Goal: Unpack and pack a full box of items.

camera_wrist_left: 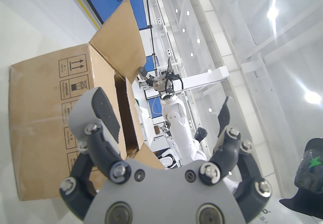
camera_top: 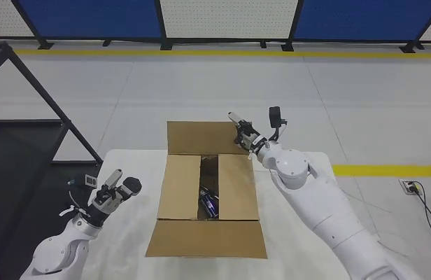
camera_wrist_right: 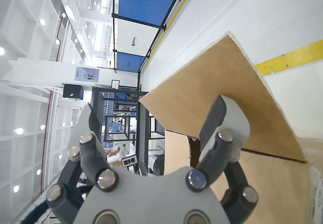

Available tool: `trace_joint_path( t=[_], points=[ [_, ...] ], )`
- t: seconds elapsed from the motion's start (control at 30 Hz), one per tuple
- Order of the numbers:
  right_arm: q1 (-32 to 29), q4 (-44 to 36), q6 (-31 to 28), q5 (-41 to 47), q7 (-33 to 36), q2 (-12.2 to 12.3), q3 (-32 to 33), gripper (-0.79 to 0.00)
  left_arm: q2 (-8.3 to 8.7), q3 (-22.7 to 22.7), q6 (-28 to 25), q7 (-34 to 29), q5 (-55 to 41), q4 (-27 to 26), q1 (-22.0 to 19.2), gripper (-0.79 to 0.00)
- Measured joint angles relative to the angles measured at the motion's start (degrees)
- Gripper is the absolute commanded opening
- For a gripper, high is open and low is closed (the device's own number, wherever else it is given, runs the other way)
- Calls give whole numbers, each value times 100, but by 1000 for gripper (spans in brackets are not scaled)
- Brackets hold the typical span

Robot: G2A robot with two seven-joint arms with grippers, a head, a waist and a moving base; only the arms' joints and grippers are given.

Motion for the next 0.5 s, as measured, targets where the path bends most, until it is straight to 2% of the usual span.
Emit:
trace_joint_path(
  t=[0.13, 0.23, 0.5],
  points=[
    [-28, -24, 38, -10, -53, -7, 6, 0, -16, 50, 58, 33, 75, -28, -35, 0],
    [-64, -119, 279, 72, -228, -71, 20, 0, -22, 69, 79, 38, 138, -52, -50, 0],
    [285, 471, 951, 503, -803, -451, -74, 0, -34, 11, 77, 88, 139, -107, 56, 0]
  ],
)
